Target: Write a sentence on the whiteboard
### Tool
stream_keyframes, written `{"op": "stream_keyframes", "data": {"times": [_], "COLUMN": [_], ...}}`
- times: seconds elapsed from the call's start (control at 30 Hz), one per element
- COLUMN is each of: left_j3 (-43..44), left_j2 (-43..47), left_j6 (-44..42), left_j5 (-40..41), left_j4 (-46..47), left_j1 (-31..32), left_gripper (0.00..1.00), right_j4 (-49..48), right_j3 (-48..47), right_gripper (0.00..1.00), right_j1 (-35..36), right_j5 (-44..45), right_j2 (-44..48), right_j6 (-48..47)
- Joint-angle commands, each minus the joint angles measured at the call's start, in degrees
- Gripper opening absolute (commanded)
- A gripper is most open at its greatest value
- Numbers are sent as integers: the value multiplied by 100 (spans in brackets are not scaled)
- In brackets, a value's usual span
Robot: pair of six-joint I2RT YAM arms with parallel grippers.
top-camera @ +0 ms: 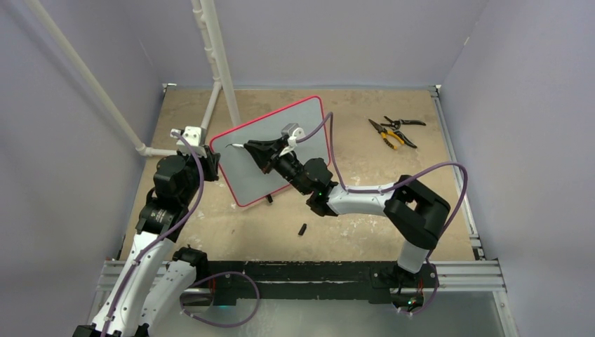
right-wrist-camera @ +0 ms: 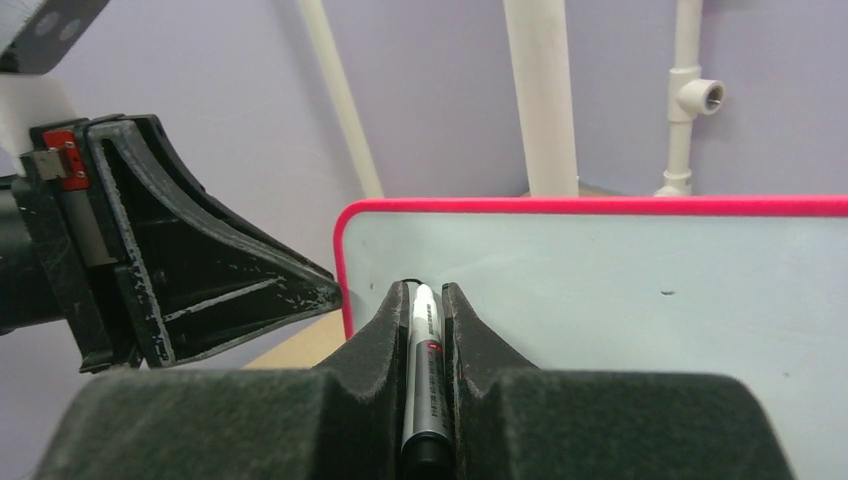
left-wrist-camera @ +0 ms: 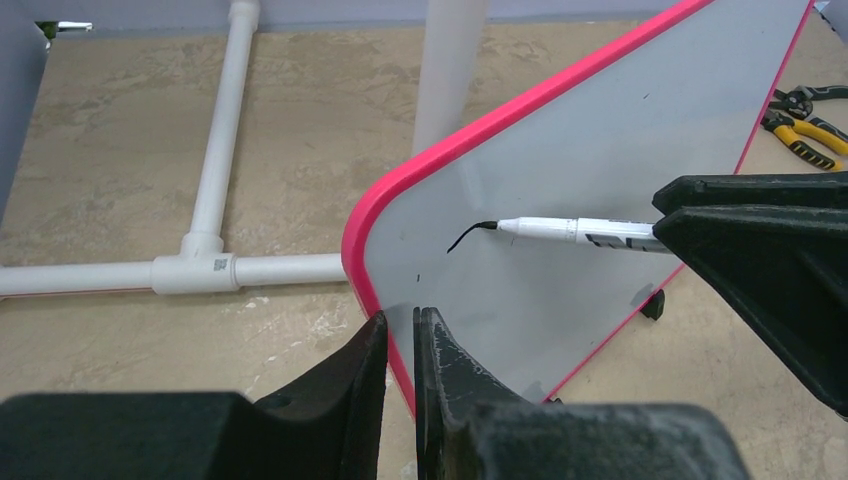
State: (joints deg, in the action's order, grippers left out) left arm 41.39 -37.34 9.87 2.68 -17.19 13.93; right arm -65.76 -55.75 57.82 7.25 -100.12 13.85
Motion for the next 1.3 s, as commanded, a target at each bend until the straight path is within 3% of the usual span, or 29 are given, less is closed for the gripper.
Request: {"op": "stream_keyframes", "data": {"times": [0.0,0.4,0.87,1.27], "left_j3": [-8,18,27,58], "left_j2": [8,31,11,-166], "left_j6": [-29,-33,-16,15], "left_j5": [-35,113,290,216], "left_j4": [224,181,215,242], "left_j1": [4,4,4,4], "left_gripper": [14,14,34,29], "right_j4": [-278,-686,-500,-455], "right_j3": [115,244,5,-195], "right_gripper": [0,0,0,0], "right_j1": [1,1,1,1], "right_j5": [400,-412,-260,-202], "right_j2": [210,303,159,-1], "right_j6": [-212,-301,-329,-356]}}
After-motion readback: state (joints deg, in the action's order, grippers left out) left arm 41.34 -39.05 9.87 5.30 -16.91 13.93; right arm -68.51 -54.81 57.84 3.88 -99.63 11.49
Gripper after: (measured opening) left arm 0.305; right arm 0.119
